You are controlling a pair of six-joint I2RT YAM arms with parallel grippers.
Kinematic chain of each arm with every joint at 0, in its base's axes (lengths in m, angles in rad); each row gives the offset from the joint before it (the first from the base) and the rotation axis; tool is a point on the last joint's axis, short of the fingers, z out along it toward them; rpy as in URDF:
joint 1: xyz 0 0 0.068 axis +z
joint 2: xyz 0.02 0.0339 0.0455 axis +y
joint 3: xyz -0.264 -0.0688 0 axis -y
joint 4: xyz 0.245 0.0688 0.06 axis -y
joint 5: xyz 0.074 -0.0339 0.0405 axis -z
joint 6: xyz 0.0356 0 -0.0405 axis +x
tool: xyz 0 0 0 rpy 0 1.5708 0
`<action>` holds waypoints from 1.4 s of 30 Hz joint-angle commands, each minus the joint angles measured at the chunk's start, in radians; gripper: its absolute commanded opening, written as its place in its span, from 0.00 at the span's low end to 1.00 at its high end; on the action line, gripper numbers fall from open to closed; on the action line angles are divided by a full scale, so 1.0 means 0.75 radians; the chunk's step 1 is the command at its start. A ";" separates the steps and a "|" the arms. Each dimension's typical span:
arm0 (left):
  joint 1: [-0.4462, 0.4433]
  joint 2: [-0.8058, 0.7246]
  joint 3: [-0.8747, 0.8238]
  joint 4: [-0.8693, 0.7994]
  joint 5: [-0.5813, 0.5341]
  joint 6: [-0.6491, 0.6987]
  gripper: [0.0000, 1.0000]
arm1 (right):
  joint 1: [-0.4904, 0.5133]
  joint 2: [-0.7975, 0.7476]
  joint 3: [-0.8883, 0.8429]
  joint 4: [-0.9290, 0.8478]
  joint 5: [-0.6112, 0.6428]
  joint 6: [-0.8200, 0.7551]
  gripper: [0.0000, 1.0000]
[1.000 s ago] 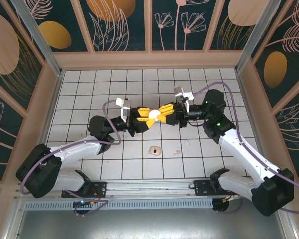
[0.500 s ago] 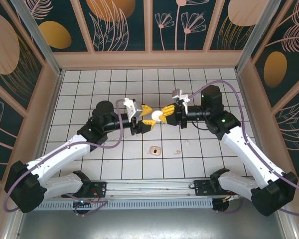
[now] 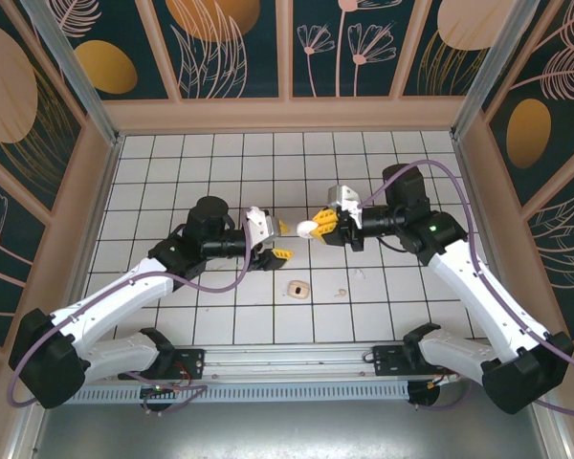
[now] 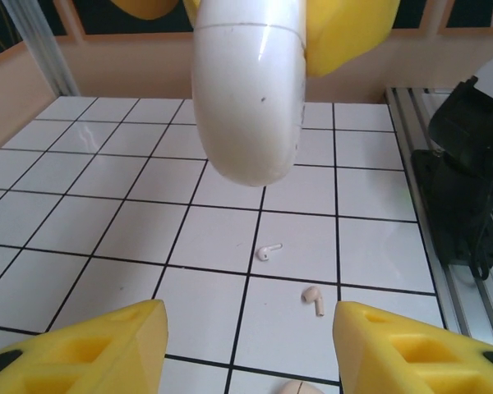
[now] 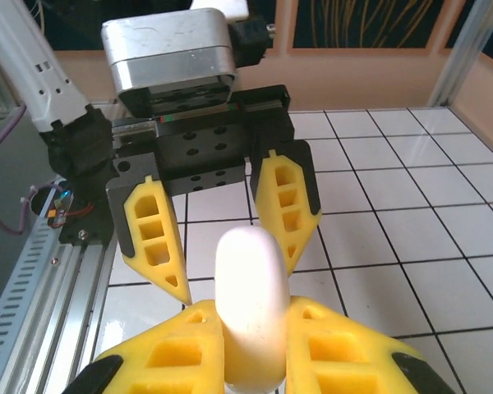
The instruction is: Insert the wireless bluetooth earbuds into the charging case
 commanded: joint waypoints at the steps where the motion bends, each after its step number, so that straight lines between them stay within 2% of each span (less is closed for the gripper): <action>1: 0.003 0.014 0.025 -0.008 0.093 0.059 0.54 | 0.020 0.000 -0.023 -0.015 -0.079 -0.151 0.11; 7: 0.003 0.015 0.023 0.042 0.147 0.036 0.54 | 0.070 0.064 -0.021 -0.004 -0.086 -0.155 0.11; 19: 0.002 -0.012 -0.002 0.138 0.152 -0.016 0.49 | 0.104 0.143 -0.011 0.005 -0.124 -0.155 0.11; 32: 0.002 -0.011 -0.009 0.141 0.120 -0.032 0.19 | 0.105 0.150 -0.025 0.064 -0.108 -0.115 0.11; 37: 0.002 -0.010 -0.009 0.120 0.112 -0.023 0.16 | 0.105 0.126 -0.054 0.152 -0.047 -0.040 0.23; 42: 0.002 -0.014 -0.010 0.120 0.115 -0.028 0.16 | 0.098 0.093 -0.085 0.252 0.025 0.045 0.29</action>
